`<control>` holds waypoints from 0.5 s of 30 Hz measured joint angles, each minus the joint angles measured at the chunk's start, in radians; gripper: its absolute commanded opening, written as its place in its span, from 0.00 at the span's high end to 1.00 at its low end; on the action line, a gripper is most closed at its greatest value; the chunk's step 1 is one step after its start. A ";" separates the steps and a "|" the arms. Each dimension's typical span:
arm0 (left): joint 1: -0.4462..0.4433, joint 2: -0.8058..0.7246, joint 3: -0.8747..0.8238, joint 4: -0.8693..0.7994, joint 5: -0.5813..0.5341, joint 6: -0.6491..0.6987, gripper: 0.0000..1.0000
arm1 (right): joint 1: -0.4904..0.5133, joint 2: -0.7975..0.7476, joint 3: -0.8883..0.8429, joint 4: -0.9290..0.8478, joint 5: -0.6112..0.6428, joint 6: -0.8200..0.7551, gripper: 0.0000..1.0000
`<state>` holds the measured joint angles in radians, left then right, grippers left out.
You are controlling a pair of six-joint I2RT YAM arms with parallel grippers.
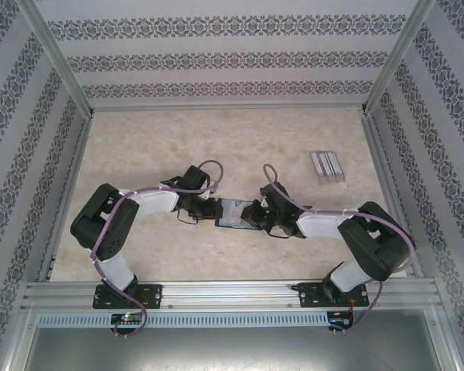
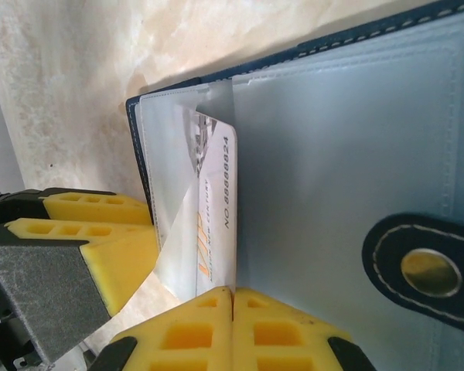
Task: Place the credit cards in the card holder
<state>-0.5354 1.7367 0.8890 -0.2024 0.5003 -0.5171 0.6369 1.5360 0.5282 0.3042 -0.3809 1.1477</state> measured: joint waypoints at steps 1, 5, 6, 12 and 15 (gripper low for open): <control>-0.001 -0.005 -0.006 0.004 -0.005 -0.002 0.73 | 0.000 0.014 0.001 0.010 -0.005 -0.001 1.00; -0.001 -0.014 -0.022 0.020 -0.022 -0.011 0.77 | 0.001 0.071 0.017 0.037 -0.025 -0.002 0.99; -0.001 -0.014 -0.023 0.022 -0.023 -0.012 0.78 | 0.001 0.079 0.023 0.040 -0.030 -0.002 0.99; 0.000 -0.013 -0.023 0.022 -0.027 -0.013 0.81 | 0.000 0.136 0.070 0.055 -0.057 -0.015 0.96; 0.001 -0.013 -0.023 0.020 -0.034 -0.013 0.79 | -0.002 0.162 0.093 0.050 -0.076 -0.034 0.94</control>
<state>-0.5346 1.7233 0.8658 -0.1822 0.4664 -0.5304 0.6350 1.6981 0.6212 0.3546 -0.4568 1.1133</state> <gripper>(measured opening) 0.190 0.054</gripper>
